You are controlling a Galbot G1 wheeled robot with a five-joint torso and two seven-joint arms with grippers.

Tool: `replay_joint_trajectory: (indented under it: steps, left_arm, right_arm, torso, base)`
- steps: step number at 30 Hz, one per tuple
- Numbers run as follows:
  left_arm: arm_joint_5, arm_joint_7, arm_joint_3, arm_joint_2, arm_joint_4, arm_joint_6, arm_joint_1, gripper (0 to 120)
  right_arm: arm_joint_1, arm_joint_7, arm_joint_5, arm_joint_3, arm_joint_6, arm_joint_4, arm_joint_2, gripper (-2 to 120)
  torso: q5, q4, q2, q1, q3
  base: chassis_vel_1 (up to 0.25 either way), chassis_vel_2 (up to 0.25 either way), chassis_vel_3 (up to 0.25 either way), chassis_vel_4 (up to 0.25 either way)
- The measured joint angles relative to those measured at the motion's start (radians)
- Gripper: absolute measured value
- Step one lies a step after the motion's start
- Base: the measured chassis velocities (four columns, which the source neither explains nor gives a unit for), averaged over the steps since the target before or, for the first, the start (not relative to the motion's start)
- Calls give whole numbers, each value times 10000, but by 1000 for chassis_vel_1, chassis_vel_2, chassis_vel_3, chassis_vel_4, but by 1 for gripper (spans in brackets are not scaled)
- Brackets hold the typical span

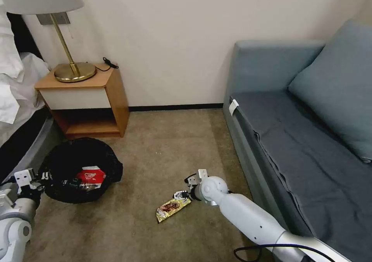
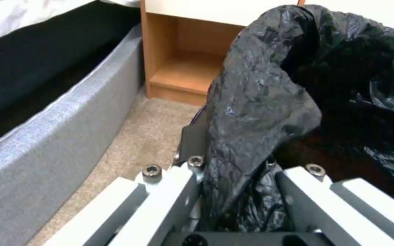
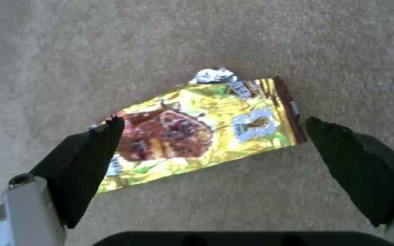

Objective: Pick up the trash bin, then pick up the garbage on the floor and place it into the trash bin.

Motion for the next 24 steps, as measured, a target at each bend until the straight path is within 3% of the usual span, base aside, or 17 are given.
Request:
replay_joint_trajectory:
  steps: [24]
  left_arm:
    - [191,0,40,-125,57,-15,2,4]
  right_arm:
    - [-52,-989,-1441,322,562,-1478,548,100]
  torso:
    - [0,0,0,0,0]
  base:
    - [0,0,0,0]
